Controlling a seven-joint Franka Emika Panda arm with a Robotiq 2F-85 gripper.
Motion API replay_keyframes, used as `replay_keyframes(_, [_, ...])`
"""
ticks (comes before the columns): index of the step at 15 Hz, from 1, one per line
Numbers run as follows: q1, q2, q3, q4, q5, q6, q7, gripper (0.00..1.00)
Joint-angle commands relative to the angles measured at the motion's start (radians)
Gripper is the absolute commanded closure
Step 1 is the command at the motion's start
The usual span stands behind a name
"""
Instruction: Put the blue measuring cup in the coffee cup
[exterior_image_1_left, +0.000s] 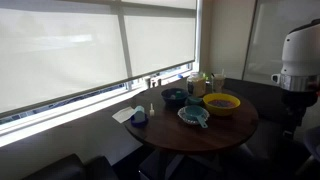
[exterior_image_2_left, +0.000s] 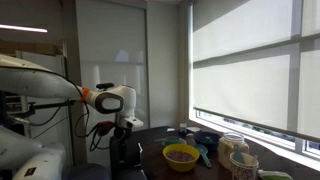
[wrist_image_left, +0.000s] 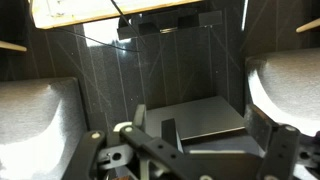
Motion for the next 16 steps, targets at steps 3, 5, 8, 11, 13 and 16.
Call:
replay_keyframes(3, [0.001,0.002,-0.001,0.001,-0.001,-0.002,0.000,0.00])
replay_keyframes(5, [0.001,0.002,-0.001,0.001,-0.001,-0.002,0.000,0.00])
replay_keyframes(8, [0.001,0.002,-0.001,0.001,-0.001,-0.002,0.000,0.00])
replay_keyframes(11, [-0.016,-0.009,0.002,0.001,0.004,0.088,0.034,0.00])
replay_keyframes(13, [-0.049,-0.001,-0.023,0.026,0.007,0.159,0.060,0.00])
replay_keyframes(16, [-0.107,0.045,-0.056,0.102,-0.004,0.285,0.072,0.00])
